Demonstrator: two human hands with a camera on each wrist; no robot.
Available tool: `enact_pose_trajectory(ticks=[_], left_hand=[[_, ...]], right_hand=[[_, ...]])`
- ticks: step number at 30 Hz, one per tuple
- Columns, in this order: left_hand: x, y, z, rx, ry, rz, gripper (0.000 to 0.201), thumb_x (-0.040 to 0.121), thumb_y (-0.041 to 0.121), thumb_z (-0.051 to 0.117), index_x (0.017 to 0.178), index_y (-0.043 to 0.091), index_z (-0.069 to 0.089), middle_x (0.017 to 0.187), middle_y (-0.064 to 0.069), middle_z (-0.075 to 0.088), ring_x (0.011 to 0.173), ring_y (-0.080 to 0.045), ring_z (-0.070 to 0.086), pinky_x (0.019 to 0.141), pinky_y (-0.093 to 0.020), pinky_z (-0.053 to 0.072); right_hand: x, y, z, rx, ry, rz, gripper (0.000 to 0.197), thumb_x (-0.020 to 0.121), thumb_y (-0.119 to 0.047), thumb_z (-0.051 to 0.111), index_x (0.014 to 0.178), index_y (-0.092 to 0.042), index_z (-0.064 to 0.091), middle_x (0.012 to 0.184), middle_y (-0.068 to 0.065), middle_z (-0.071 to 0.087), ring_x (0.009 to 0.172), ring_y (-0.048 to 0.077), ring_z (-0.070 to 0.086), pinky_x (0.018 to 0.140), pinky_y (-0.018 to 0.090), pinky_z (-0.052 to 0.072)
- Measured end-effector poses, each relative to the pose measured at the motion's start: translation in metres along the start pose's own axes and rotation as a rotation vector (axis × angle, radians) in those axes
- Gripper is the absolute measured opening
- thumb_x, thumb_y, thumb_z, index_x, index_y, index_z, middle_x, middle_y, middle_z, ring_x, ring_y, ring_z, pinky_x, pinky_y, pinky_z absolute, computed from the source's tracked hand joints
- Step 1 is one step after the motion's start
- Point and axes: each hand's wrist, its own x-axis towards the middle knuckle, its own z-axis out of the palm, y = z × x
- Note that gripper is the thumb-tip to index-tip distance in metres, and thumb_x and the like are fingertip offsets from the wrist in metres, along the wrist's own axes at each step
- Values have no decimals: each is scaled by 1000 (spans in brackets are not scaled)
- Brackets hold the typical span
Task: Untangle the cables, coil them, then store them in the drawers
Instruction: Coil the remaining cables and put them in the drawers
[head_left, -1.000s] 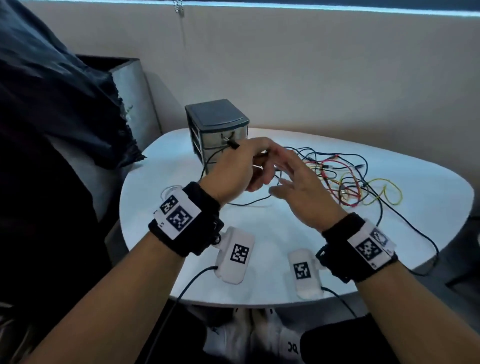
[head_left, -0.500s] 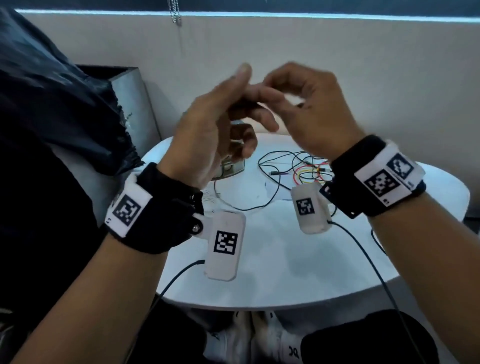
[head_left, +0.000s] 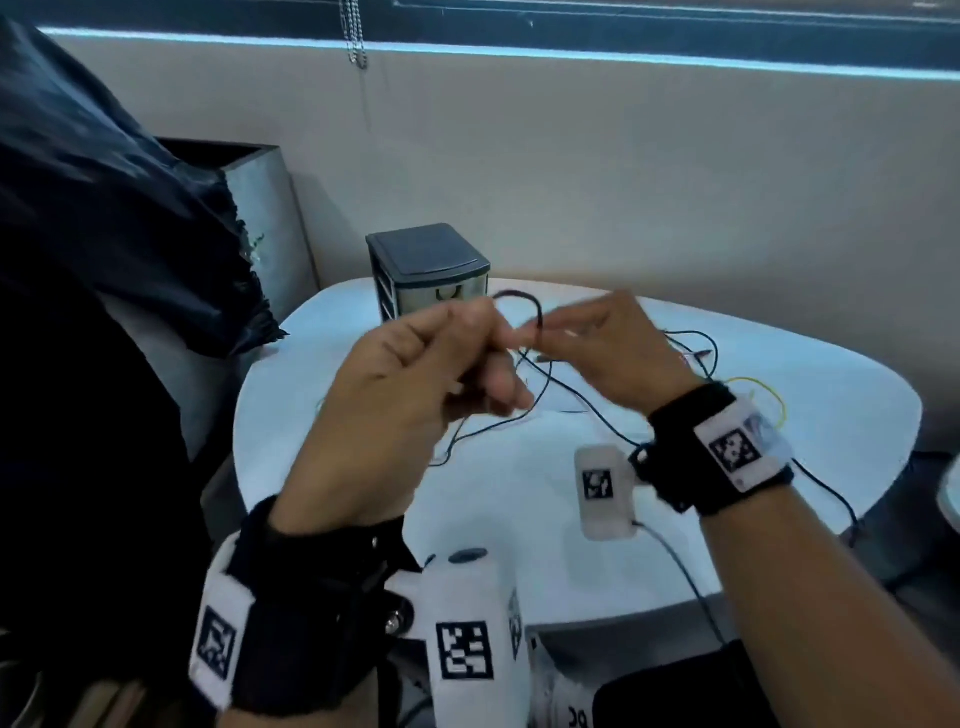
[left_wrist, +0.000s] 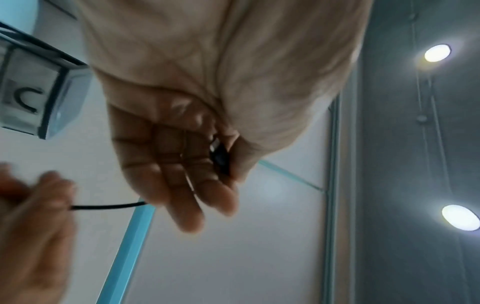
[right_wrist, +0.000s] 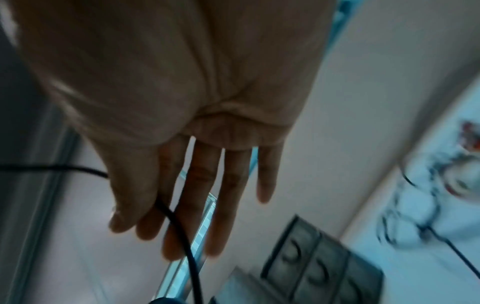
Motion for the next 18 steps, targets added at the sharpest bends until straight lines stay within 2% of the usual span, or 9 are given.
enact_pose_trajectory(ticks=[1, 4, 6, 8, 10, 12, 14, 16, 18], left_hand=[[3, -1, -5, -80, 75, 5, 30, 92, 35, 55, 70, 21, 68, 59, 1, 61, 63, -17, 66, 60, -22, 53], [9, -14, -20, -291, 287, -49, 33, 100, 32, 43, 78, 16, 59, 66, 3, 68, 75, -15, 73, 64, -22, 58], [8, -27, -25, -409, 364, -125, 33, 102, 34, 42, 80, 16, 59, 73, 2, 72, 82, -15, 75, 69, -23, 60], [9, -33, -29, -450, 416, -188, 33, 101, 35, 45, 82, 16, 62, 80, 1, 75, 86, -16, 75, 73, -25, 61], [16, -34, -36, -460, 435, -196, 34, 101, 36, 46, 85, 13, 64, 86, -3, 76, 88, -18, 75, 75, -26, 61], [24, -32, -36, -461, 393, -198, 35, 103, 34, 44, 90, 10, 65, 90, -6, 77, 89, -18, 75, 76, -27, 61], [34, -39, -30, -447, 323, -213, 36, 105, 31, 40, 94, 7, 65, 91, -8, 77, 88, -19, 75, 76, -28, 61], [47, -61, -23, -350, 266, -253, 36, 106, 28, 38, 99, 5, 65, 95, -8, 76, 92, -20, 74, 79, -31, 61], [58, -88, -20, -167, 253, -302, 33, 107, 24, 39, 104, 5, 65, 103, -8, 75, 102, -20, 72, 87, -32, 57]], right_hand=[[-15, 4, 11, 60, -60, 39, 13, 84, -23, 76, 82, -11, 80, 74, -6, 75, 69, 2, 64, 78, 23, 53], [-58, 15, 44, 415, -87, 168, 15, 94, -13, 62, 96, -13, 77, 56, 6, 57, 50, 16, 51, 61, 31, 56], [-77, 28, 66, 591, 81, 252, 22, 99, -12, 55, 109, -20, 73, 55, 5, 43, 46, 14, 34, 44, 27, 40], [-92, 41, 83, 633, 311, 277, 25, 101, -13, 52, 114, -25, 70, 56, 7, 35, 48, 14, 26, 44, 22, 26], [-107, 52, 93, 572, 403, 245, 24, 101, -11, 52, 109, -23, 71, 56, 4, 42, 49, 13, 31, 46, 22, 29], [-122, 62, 99, 417, 361, 240, 23, 98, -10, 57, 99, -25, 74, 66, -9, 65, 58, 10, 55, 58, 20, 44], [-134, 67, 101, 284, 226, 260, 19, 94, -14, 64, 89, -28, 75, 81, -8, 74, 74, 11, 67, 67, 24, 50], [-142, 62, 98, 229, 73, 250, 17, 94, -18, 64, 85, -27, 76, 77, -3, 72, 67, 10, 61, 60, 25, 46], [-144, 53, 87, 272, -19, 269, 15, 94, -15, 63, 88, -16, 77, 69, -7, 67, 57, 0, 50, 54, 16, 38]])
